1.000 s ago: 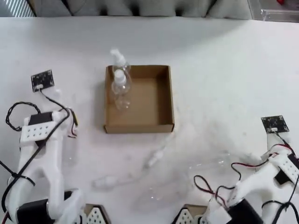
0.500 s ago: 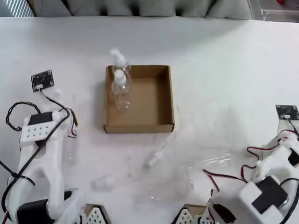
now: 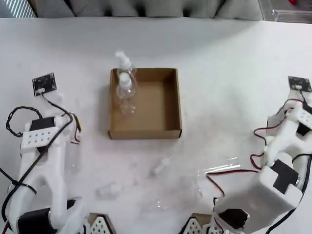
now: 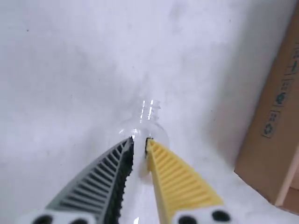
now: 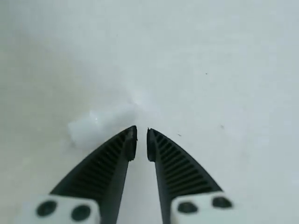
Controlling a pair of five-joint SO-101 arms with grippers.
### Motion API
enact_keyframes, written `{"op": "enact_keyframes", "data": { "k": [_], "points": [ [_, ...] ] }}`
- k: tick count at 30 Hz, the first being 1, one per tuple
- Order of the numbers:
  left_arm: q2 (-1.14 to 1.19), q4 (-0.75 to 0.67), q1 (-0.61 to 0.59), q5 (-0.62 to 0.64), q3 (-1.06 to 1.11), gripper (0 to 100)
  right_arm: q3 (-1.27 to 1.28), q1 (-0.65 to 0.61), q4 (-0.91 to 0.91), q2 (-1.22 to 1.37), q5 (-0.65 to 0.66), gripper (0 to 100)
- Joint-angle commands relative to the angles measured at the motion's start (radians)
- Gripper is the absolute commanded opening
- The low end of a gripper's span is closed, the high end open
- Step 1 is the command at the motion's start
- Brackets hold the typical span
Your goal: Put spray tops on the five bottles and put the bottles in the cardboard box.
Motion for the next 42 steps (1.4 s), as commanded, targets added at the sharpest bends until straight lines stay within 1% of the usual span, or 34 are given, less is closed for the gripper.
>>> {"op": "enact_keyframes", "data": {
  "k": [1,3,6,8,13,16,21,24,26,35,42],
  "points": [
    [0.021,-0.008,-0.012,-0.008,0.052,5,-0.130,-0.031,0.133,-0.015,-0.104,2.2],
    [0.022,-0.008,-0.010,-0.008,0.051,5,-0.169,-0.047,0.203,-0.015,-0.160,2.2],
    [0.022,-0.008,-0.007,-0.008,0.051,5,-0.198,-0.087,0.305,-0.015,-0.207,2.2],
    [0.022,-0.008,-0.007,-0.008,0.051,5,-0.206,-0.113,0.340,-0.015,-0.242,3.1],
    [0.022,-0.008,-0.007,-0.008,0.052,5,-0.201,-0.160,0.349,-0.015,-0.385,11.7],
    [0.022,-0.008,-0.007,-0.008,0.052,5,-0.204,-0.188,0.341,-0.015,-0.450,12.2],
    [0.022,-0.008,-0.007,-0.009,0.052,5,-0.203,-0.208,0.277,-0.002,-0.609,12.8],
    [0.022,-0.008,-0.007,-0.009,0.052,5,-0.203,-0.211,0.242,0.027,-0.701,17.5],
    [0.022,-0.008,-0.007,-0.009,0.052,5,-0.206,-0.208,0.236,0.054,-0.715,19.9],
    [0.022,-0.020,-0.007,-0.009,0.054,5,-0.206,-0.205,0.203,0.131,-0.715,19.5],
    [0.022,-0.021,-0.007,-0.009,0.054,5,-0.207,-0.203,0.119,0.171,-0.715,19.4]
  ]
}}
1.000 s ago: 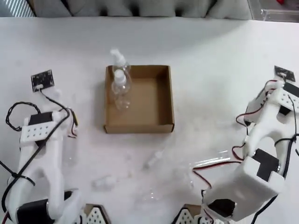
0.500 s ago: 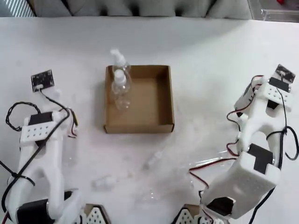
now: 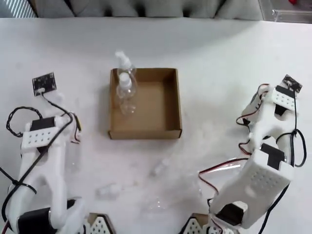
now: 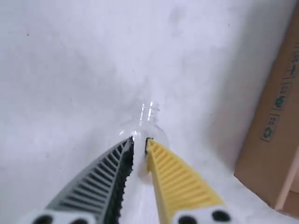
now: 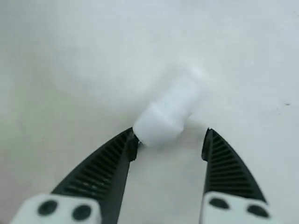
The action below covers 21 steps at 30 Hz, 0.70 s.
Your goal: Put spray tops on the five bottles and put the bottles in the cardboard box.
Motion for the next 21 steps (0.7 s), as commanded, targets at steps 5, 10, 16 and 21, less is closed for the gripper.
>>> {"op": "enact_keyframes", "data": {
  "k": [5,10,16,21],
  "points": [
    [0.022,0.003,-0.012,-0.009,0.049,5,-0.072,-0.002,-0.024,0.005,-0.009,18.0],
    [0.022,0.003,-0.012,-0.009,0.049,5,-0.163,0.024,-0.022,0.093,0.009,2.3],
    [0.022,0.003,-0.012,-0.009,0.049,5,-0.316,0.031,0.041,0.188,0.055,1.6],
    [0.019,0.000,-0.012,-0.009,0.058,5,-0.483,0.028,0.232,0.188,0.141,1.6]
  ]
}}
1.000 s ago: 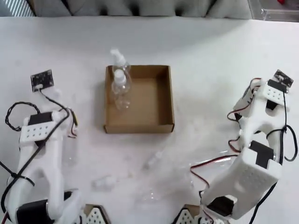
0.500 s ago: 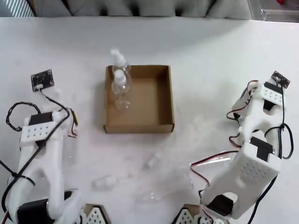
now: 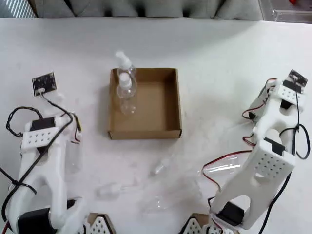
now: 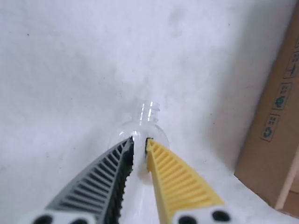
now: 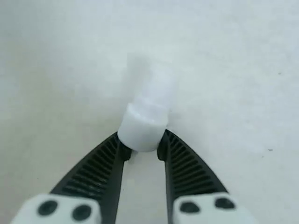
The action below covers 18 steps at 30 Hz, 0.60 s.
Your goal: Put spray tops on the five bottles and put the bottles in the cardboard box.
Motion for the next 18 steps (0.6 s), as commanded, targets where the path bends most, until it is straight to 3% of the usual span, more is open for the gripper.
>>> {"op": "enact_keyframes", "data": {
  "k": [1,10,14,18],
  "points": [
    [0.019,0.000,-0.012,-0.009,0.055,5,-0.164,0.004,0.151,-0.022,0.075,1.6],
    [0.019,0.000,-0.010,-0.009,0.055,5,-0.212,0.104,0.395,-0.010,0.436,1.6],
    [0.019,0.000,-0.005,-0.009,0.055,5,-0.147,0.173,0.407,-0.030,0.614,1.8],
    [0.019,0.000,-0.005,-0.009,0.054,5,-0.028,0.211,0.378,-0.085,0.697,1.8]
  ]
}}
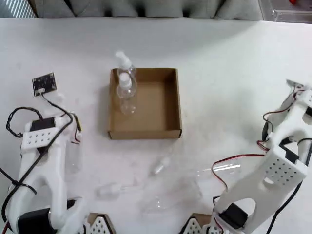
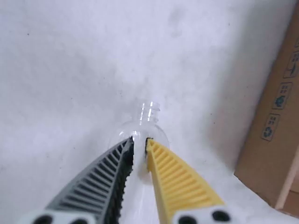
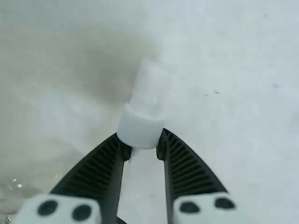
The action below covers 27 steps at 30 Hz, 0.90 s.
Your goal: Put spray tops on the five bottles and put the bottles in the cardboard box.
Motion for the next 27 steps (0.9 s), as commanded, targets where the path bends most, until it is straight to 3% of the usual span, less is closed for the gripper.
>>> {"op": "enact_keyframes", "data": {
  "k": [1,10,15,19,27],
  "points": [
    [0.019,0.002,-0.005,-0.009,0.052,5,0.078,0.042,-0.025,-0.113,0.064,1.8],
    [0.019,0.002,-0.005,-0.009,0.054,5,0.457,0.067,-0.328,-0.352,0.060,6.0],
    [0.019,0.002,-0.005,-0.009,0.054,5,0.502,0.065,-0.331,-0.386,0.063,19.3],
    [0.019,0.002,-0.005,-0.009,0.054,5,0.500,0.065,-0.306,-0.395,0.051,19.4],
    [0.019,0.002,-0.007,-0.009,0.054,5,0.463,0.028,-0.266,-0.394,-0.157,19.5]
  ]
}}
